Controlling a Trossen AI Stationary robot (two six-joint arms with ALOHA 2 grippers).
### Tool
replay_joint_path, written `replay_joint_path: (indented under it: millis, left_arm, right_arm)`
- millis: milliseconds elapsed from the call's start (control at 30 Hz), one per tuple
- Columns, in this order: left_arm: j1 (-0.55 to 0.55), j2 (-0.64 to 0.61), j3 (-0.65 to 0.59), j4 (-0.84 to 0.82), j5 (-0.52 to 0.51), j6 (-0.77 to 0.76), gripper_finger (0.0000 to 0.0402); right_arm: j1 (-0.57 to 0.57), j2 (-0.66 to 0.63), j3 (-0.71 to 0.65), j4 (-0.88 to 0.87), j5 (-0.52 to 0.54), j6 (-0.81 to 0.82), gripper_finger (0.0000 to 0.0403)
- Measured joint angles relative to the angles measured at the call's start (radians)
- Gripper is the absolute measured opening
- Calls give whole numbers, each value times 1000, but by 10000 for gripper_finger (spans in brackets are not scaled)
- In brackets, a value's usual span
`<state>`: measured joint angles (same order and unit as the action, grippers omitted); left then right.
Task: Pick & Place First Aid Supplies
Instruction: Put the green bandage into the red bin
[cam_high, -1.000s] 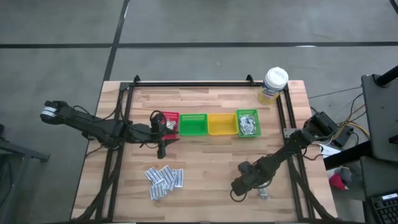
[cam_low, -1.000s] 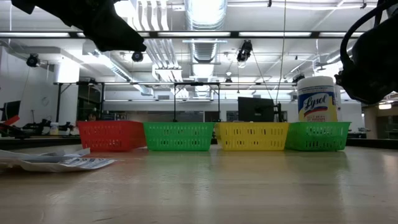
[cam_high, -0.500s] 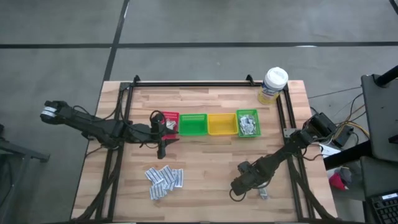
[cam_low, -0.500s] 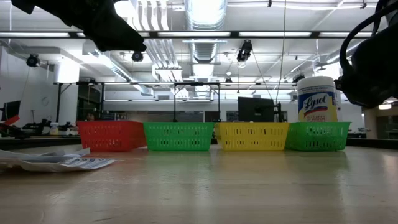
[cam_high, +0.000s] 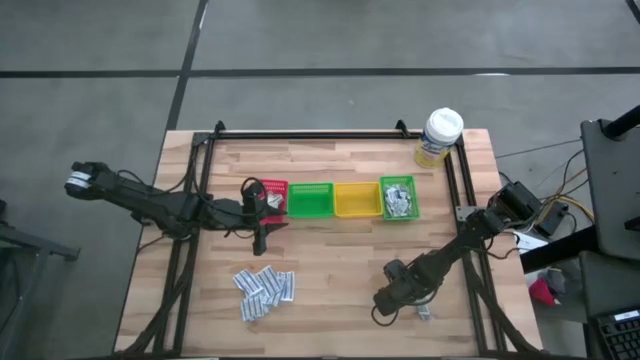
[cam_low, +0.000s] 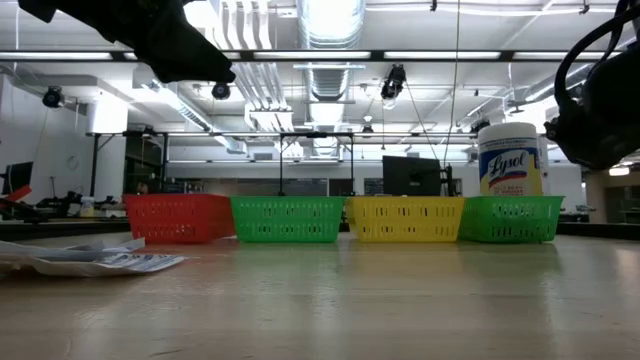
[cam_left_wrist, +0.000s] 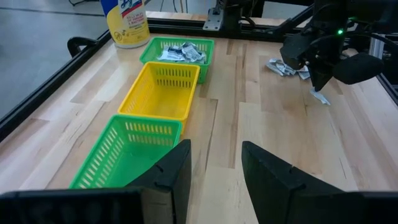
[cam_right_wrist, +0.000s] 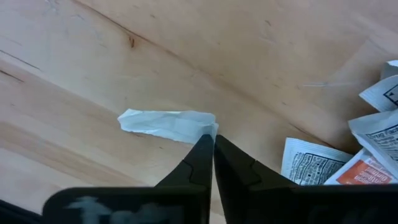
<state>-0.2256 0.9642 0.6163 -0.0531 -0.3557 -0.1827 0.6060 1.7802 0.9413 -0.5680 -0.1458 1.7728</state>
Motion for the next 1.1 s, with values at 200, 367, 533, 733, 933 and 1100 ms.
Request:
replay_joint_path:
  millis: [200, 367, 533, 733, 933, 1100]
  left_arm:
    - [0, 0, 0, 0, 0, 0, 136]
    - [0, 0, 0, 0, 18, -9, 136]
    - [1, 0, 0, 1, 101, -17, 136]
    - [0, 0, 0, 1, 181, -67, 136]
    - [0, 3, 0, 15, 221, -135, 136]
    - [-9, 5, 0, 72, 238, -144, 136]
  right_arm:
    - [1, -1, 0, -13, 7, -42, 8]
    - [2, -11, 11, -25, 26, -168, 8]
    - [10, -8, 49, -36, 157, -352, 8]
    - [1, -5, 89, -23, 403, -513, 8]
    - [2, -7, 149, -20, 615, -744, 8]
    - [3, -9, 220, -18, 783, -943, 8]
